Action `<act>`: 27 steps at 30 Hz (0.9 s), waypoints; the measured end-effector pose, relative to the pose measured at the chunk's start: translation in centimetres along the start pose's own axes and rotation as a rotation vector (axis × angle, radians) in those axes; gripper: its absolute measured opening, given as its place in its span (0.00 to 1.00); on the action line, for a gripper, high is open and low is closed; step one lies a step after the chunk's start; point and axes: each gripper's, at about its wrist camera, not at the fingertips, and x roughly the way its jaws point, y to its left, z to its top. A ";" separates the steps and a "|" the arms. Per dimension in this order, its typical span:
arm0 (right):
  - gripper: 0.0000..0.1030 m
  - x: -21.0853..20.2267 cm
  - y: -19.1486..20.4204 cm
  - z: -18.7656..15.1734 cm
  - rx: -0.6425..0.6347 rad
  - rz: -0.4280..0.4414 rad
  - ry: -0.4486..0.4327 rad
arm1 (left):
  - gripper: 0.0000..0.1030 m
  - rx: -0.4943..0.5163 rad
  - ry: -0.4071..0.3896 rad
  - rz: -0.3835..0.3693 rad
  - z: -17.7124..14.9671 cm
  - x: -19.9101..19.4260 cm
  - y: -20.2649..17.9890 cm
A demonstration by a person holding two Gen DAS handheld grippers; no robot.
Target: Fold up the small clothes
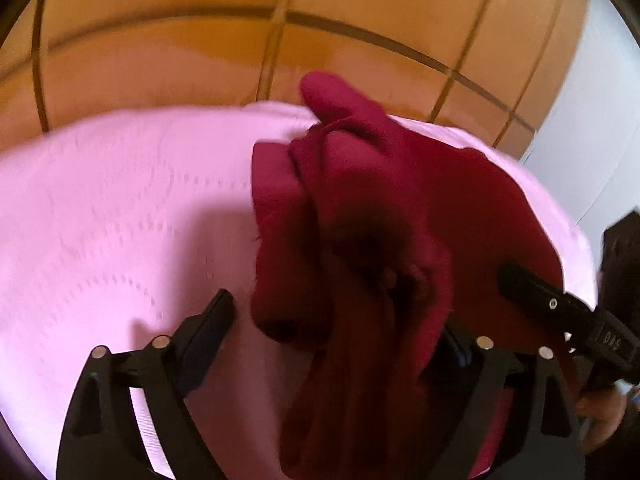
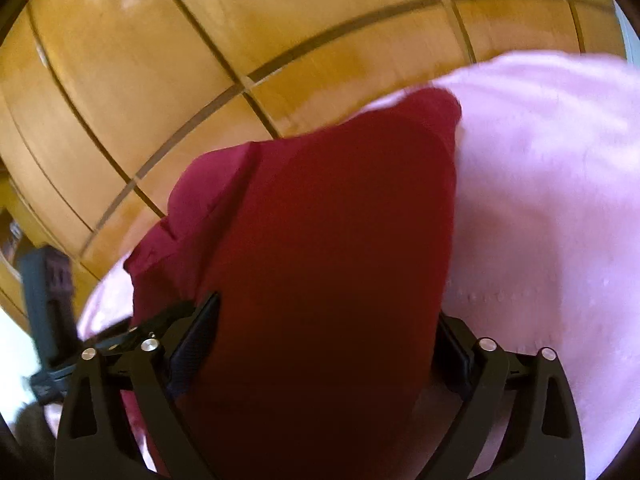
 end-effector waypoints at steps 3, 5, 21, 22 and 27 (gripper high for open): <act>0.94 0.0 0.0 -0.1 -0.007 0.001 0.003 | 0.89 -0.003 -0.004 -0.003 -0.1 -0.1 0.3; 0.94 0.0 -0.1 -0.2 -0.002 0.008 0.001 | 0.91 0.005 -0.009 0.010 -0.4 0.0 0.0; 0.96 -3.3 0.6 -2.7 0.039 -0.078 -0.044 | 0.95 0.002 -0.025 0.061 -2.3 -2.5 -0.4; 0.96 -4.0 0.8 -3.0 0.040 -0.084 -0.056 | 0.95 0.005 -0.039 0.072 -2.6 -3.1 -0.4; 0.96 -5.9 1.7 -4.9 -0.015 -0.196 -0.076 | 0.97 -0.012 -0.058 0.112 -3.9 -4.8 0.4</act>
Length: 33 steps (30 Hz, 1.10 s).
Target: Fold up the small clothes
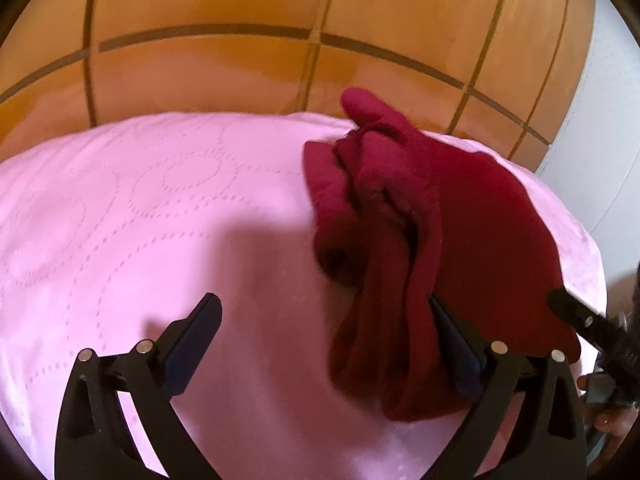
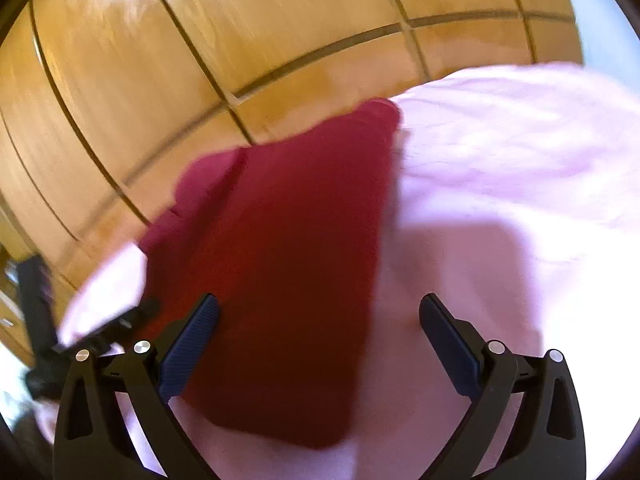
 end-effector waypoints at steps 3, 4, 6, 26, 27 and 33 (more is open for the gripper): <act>0.96 0.8 0.2 -0.6 -0.023 -0.069 0.036 | 0.98 -0.032 0.031 -0.015 -0.3 0.3 0.7; 0.96 0.7 0.2 -0.6 -0.013 -0.073 0.041 | 0.98 -0.033 0.031 -0.016 -0.3 0.2 0.7; 0.96 0.0 0.2 -0.4 0.026 -0.082 0.070 | 0.97 -0.012 0.027 -0.009 -0.5 -0.7 0.3; 0.97 -12.3 6.3 -3.7 -0.110 -0.291 -0.152 | 0.98 0.077 -0.202 0.250 -4.6 -13.5 -4.2; 0.96 -12.6 6.5 -3.8 -0.120 -0.297 -0.165 | 0.98 0.091 -0.210 0.272 -4.7 -13.8 -4.4; 0.97 -13.5 6.8 -4.1 -0.137 -0.300 -0.186 | 0.98 0.135 -0.240 0.290 -5.4 -15.5 -6.0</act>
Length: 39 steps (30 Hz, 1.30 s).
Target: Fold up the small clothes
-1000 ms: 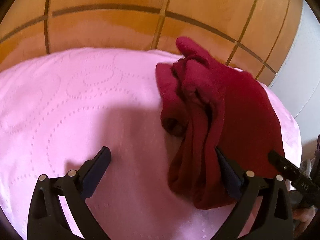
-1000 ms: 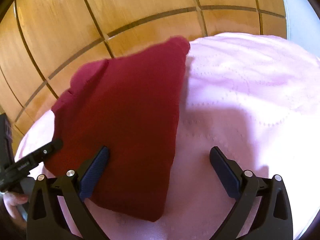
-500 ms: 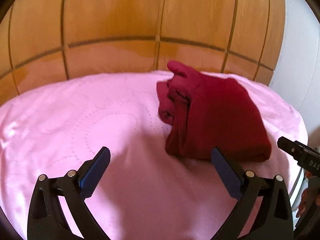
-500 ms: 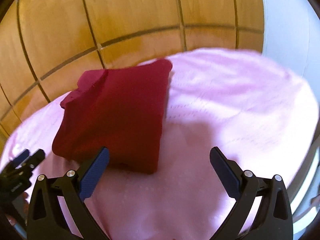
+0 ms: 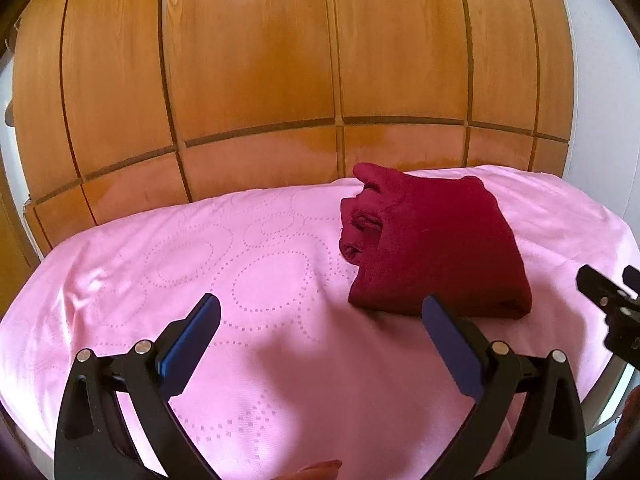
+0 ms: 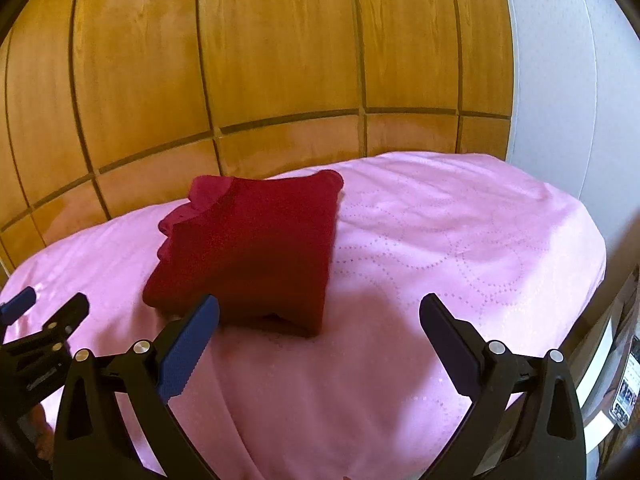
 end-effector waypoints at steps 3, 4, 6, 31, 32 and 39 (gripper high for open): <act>0.97 0.1 0.0 -0.1 -0.007 0.010 0.019 | 0.98 -0.006 0.008 -0.005 0.2 -0.2 -0.1; 0.97 0.1 0.0 -0.1 -0.012 0.012 0.021 | 0.98 -0.007 0.013 -0.006 0.3 -0.1 -0.2; 0.97 0.0 0.1 -0.2 -0.020 0.012 0.022 | 0.98 -0.008 0.022 -0.006 0.4 -0.1 -0.3; 0.97 0.0 0.5 -0.4 -0.032 0.031 0.025 | 0.98 -0.026 0.040 -0.004 0.1 0.3 -0.4; 0.97 0.0 0.5 -0.4 -0.033 0.031 0.025 | 0.98 -0.027 0.043 -0.005 0.1 0.4 -0.4; 0.97 0.1 0.5 -0.5 -0.033 0.033 0.029 | 0.98 -0.037 0.050 -0.010 0.2 0.5 -0.2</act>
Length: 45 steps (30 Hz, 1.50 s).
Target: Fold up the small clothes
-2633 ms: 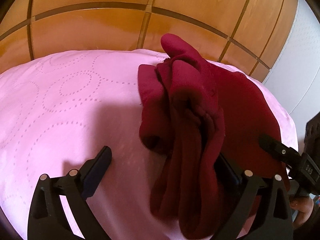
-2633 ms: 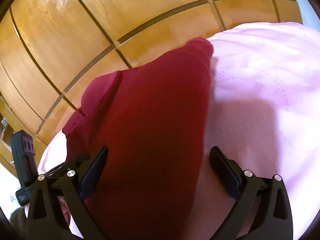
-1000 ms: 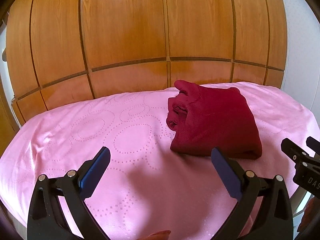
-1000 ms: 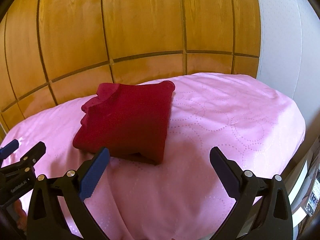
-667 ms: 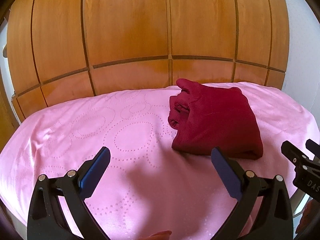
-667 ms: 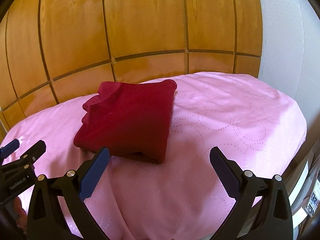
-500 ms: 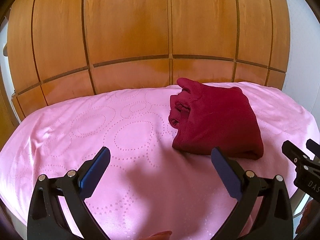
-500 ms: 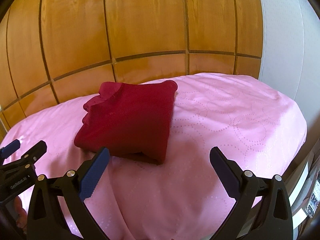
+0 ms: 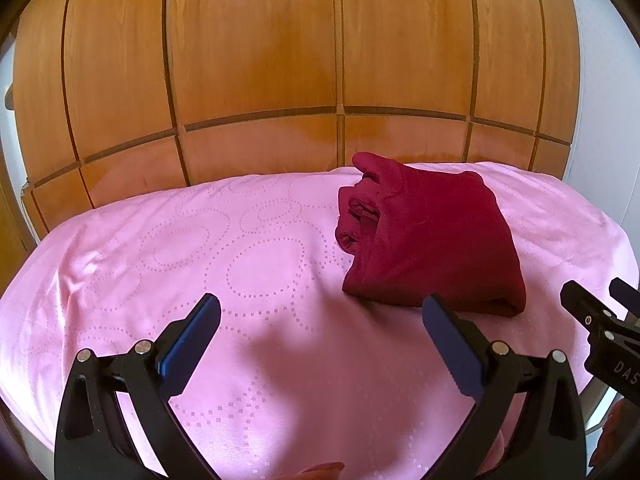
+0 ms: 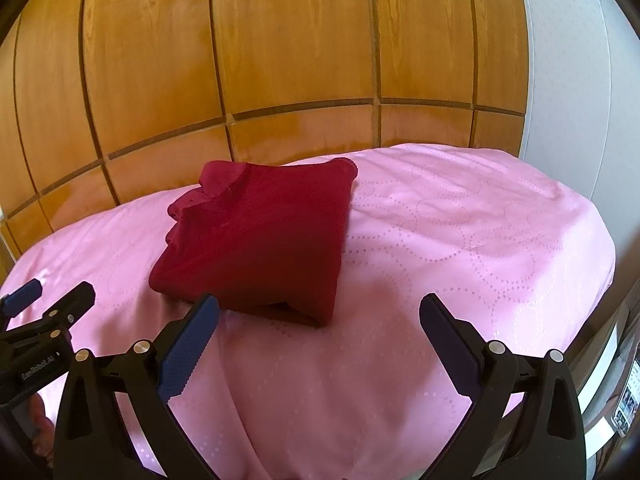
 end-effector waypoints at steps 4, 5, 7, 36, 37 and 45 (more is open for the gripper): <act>0.97 0.0 0.0 0.0 -0.002 0.002 0.002 | 0.98 -0.001 0.004 0.000 -0.1 0.1 -0.1; 0.97 0.0 0.1 -0.1 -0.002 0.002 0.002 | 0.98 -0.001 0.006 -0.001 -0.1 0.1 -0.1; 0.97 0.0 0.0 0.0 -0.004 0.002 0.001 | 0.98 -0.003 0.008 -0.002 -0.1 0.2 -0.1; 0.97 0.2 0.4 -0.4 -0.011 0.010 0.010 | 0.98 -0.006 0.026 -0.008 -0.4 0.3 -0.2; 0.97 0.1 0.5 -0.4 -0.011 0.010 0.010 | 0.98 -0.006 0.022 -0.009 -0.4 0.2 -0.2; 0.97 0.2 0.6 -0.4 -0.018 0.013 0.012 | 0.98 -0.004 0.011 -0.030 -0.4 -0.2 -0.4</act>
